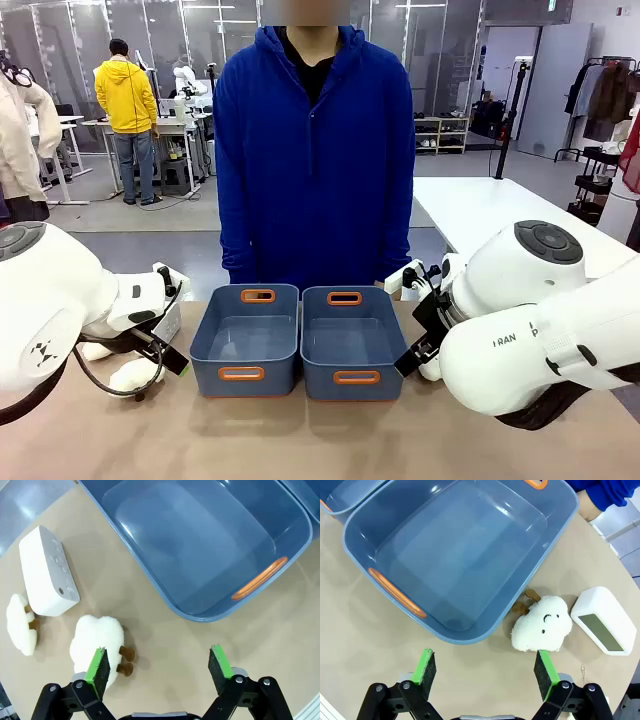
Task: Sort the digital clocks into the basket.
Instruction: Pick up the Digital clock from the table and place it into the empty Plastic storage basket.
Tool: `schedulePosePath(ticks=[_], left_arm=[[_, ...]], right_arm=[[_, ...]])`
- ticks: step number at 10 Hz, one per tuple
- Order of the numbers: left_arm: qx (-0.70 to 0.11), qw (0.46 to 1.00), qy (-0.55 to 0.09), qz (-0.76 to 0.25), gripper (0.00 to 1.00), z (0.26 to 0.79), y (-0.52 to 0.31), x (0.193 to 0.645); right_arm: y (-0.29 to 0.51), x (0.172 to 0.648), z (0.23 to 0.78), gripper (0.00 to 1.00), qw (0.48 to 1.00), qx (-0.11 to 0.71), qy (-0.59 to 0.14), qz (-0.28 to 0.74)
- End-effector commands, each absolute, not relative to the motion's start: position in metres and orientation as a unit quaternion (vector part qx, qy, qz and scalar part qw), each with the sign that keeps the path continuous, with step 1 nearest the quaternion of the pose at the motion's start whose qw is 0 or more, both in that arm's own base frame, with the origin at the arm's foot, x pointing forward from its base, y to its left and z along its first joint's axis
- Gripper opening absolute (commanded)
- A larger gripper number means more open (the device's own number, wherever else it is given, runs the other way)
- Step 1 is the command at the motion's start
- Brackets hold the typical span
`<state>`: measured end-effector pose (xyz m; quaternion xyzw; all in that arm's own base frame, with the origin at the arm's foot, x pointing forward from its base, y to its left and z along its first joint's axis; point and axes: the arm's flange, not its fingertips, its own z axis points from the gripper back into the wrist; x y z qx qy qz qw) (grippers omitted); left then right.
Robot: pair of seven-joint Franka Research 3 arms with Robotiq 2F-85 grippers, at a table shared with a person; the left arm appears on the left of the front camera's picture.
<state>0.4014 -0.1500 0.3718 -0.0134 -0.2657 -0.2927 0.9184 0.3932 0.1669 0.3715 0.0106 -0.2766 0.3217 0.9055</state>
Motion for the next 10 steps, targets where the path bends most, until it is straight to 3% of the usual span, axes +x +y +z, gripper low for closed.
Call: schedulePosePath(ticks=[1, 10], left_arm=[[-0.013, 0.918, -0.266, -0.293, 1.00, 0.3718, -0.1502, 0.4013], [-0.013, 0.918, -0.266, -0.293, 1.00, 0.3718, -0.1504, 0.4012]], right_arm=[[0.1669, 0.3932, 0.3715, 1.00, 0.905, 0.011, -0.277, 0.322], [0.1669, 0.3932, 0.3715, 1.00, 0.905, 0.010, -0.277, 0.323]])
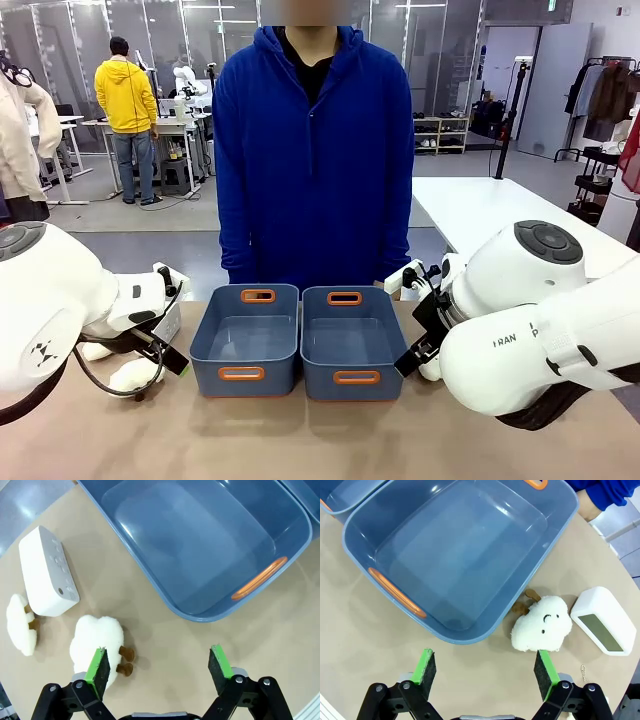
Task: Sort the digital clocks into the basket.
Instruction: Pick up the Digital clock from the table and place it into the empty Plastic storage basket.
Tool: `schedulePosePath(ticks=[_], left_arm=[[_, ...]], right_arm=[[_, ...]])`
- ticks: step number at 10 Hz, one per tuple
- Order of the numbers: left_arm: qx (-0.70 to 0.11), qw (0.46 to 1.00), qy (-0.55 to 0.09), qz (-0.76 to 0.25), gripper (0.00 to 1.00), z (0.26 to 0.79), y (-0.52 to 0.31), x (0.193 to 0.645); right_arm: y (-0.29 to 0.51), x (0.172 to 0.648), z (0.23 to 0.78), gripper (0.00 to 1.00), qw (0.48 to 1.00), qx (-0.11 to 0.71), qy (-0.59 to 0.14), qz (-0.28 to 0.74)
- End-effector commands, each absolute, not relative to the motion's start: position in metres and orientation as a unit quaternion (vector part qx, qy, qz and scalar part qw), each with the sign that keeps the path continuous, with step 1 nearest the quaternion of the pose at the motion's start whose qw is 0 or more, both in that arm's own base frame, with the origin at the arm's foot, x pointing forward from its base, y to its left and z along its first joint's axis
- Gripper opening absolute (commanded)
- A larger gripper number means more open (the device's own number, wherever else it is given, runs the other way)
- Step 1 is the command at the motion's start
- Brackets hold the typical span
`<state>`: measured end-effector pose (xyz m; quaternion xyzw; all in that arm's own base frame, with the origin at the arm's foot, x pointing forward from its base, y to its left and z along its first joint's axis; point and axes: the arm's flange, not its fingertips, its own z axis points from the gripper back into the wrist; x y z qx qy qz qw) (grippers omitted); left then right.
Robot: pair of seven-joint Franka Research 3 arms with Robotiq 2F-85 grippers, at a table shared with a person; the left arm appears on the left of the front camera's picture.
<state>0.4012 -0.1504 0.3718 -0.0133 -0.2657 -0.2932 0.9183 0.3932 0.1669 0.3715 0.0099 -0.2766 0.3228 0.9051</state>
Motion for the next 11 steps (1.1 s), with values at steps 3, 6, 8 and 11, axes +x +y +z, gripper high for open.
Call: schedulePosePath(ticks=[3, 6, 8, 11], left_arm=[[-0.073, 0.938, -0.190, -0.281, 1.00, 0.428, -0.157, 0.409], [-0.284, 0.925, -0.133, -0.214, 1.00, 0.483, -0.112, 0.417], [-0.403, 0.884, -0.161, -0.171, 1.00, 0.493, -0.065, 0.415], [-0.525, 0.798, -0.269, -0.123, 1.00, 0.481, 0.019, 0.368]], right_arm=[[0.157, 0.393, 0.445, 1.00, 0.907, 0.070, -0.225, 0.350], [0.125, 0.417, 0.486, 1.00, 0.908, 0.230, -0.143, 0.319], [0.095, 0.424, 0.493, 1.00, 0.876, 0.369, -0.105, 0.291], [0.004, 0.411, 0.497, 1.00, 0.825, 0.495, -0.177, 0.206]])
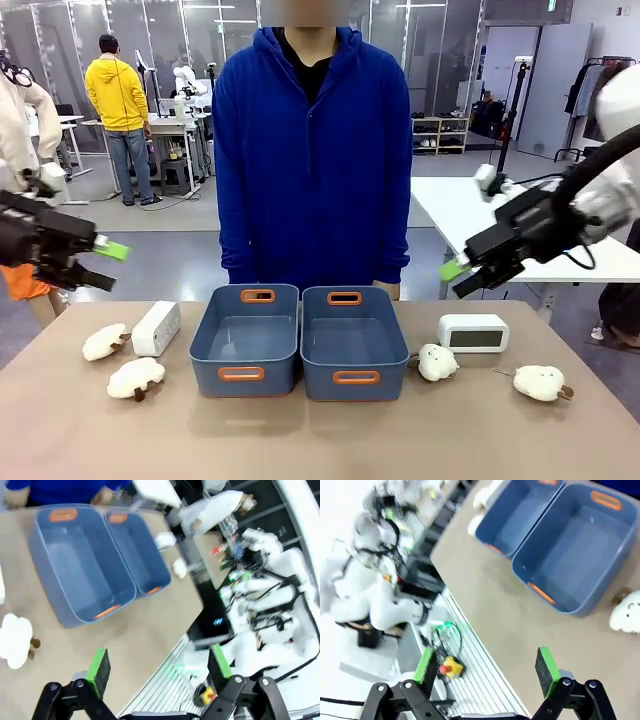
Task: Sort the digital clocks into the basket.
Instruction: Pick up the Digital clock from the table and place it into the empty Plastic storage basket.
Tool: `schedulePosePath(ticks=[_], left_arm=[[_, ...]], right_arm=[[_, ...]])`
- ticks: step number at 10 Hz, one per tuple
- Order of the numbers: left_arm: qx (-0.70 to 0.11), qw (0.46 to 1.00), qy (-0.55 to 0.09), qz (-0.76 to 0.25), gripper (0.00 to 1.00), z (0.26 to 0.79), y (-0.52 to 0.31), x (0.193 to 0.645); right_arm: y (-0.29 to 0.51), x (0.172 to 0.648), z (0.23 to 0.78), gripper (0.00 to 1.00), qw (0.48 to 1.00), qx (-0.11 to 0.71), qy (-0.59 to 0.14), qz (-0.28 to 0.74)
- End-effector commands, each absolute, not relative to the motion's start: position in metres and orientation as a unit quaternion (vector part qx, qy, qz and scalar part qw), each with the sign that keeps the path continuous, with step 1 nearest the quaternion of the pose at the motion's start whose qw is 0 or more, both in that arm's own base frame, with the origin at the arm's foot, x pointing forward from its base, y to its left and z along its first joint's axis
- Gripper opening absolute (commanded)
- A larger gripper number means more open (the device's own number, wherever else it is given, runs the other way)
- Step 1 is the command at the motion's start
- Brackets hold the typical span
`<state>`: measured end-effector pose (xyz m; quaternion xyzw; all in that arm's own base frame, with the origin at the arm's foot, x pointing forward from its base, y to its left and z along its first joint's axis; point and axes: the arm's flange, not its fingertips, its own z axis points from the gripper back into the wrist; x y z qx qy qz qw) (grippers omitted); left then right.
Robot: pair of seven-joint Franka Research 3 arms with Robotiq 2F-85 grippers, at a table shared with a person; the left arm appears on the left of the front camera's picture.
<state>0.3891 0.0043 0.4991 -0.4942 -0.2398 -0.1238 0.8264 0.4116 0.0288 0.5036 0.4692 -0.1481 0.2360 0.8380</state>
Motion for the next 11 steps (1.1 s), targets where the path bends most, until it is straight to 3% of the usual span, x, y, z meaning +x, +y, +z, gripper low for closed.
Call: schedulePosePath(ticks=[1, 3, 6, 9, 11], left_arm=[[-0.540, 0.781, -0.301, -0.093, 1.00, 0.473, 0.051, 0.347], [-0.546, 0.756, -0.361, -0.021, 1.00, 0.459, 0.119, 0.297], [-0.524, 0.741, -0.417, 0.041, 1.00, 0.451, 0.173, 0.254], [-0.521, 0.743, -0.416, 0.059, 1.00, 0.465, 0.209, 0.268], [-0.521, 0.743, -0.416, 0.059, 1.00, 0.465, 0.209, 0.268]], right_arm=[[-0.037, 0.398, 0.496, 1.00, 0.811, 0.520, -0.208, 0.170], [-0.122, 0.366, 0.491, 1.00, 0.780, 0.562, -0.264, 0.079], [-0.191, 0.326, 0.490, 1.00, 0.772, 0.551, -0.316, 0.006], [-0.204, 0.334, 0.481, 1.00, 0.768, 0.544, -0.337, -0.027], [-0.216, 0.316, 0.490, 1.00, 0.777, 0.545, -0.314, -0.020]])
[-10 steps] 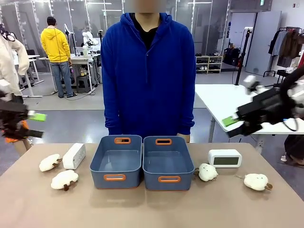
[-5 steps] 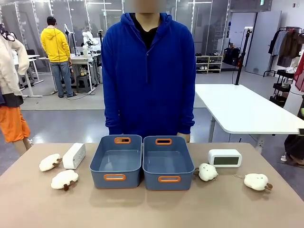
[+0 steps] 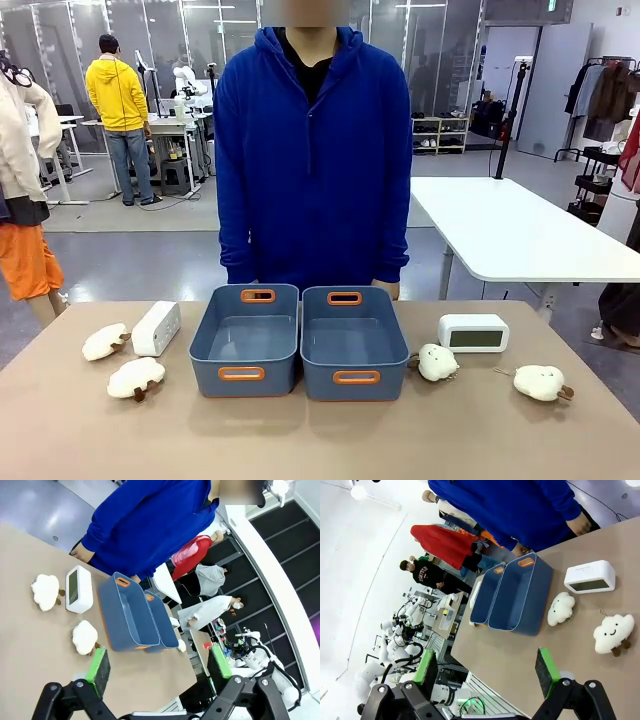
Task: Sort the digital clocks into the basket.
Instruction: Pick up the Digital clock from the table and place it into the empty Plastic storage basket.
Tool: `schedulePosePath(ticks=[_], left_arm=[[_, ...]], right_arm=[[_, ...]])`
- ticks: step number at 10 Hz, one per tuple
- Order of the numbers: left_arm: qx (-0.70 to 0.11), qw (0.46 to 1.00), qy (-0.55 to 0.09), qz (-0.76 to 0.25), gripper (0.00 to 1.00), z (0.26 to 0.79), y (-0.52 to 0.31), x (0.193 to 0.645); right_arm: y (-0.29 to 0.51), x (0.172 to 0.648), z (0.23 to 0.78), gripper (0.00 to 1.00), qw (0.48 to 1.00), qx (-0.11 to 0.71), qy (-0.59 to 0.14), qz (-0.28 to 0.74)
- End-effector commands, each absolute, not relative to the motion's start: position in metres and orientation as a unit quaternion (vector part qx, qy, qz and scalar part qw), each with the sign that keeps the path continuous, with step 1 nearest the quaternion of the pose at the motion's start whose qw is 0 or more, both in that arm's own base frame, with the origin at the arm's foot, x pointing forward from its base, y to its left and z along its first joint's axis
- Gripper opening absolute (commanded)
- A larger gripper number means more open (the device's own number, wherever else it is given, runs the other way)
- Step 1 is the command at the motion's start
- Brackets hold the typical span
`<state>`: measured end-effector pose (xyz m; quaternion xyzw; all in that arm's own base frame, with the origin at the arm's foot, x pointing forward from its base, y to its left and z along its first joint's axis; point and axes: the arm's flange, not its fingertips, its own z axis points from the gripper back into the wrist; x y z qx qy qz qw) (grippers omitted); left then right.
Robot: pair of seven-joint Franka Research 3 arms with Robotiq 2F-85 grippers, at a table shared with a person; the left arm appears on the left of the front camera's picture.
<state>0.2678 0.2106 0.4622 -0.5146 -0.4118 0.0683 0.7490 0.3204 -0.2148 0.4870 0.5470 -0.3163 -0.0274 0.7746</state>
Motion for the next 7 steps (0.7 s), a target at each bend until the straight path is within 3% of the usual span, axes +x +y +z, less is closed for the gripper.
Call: schedulePosePath(ticks=[1, 7], left_arm=[[-0.521, 0.743, -0.416, 0.059, 1.00, 0.4650, 0.2090, 0.2678], [-0.521, 0.743, -0.416, 0.059, 1.00, 0.4650, 0.2090, 0.2678]], right_arm=[[-0.2157, 0.3160, 0.4902, 1.00, 0.777, 0.545, -0.314, -0.020], [-0.2157, 0.3160, 0.4902, 1.00, 0.777, 0.545, -0.314, -0.020]])
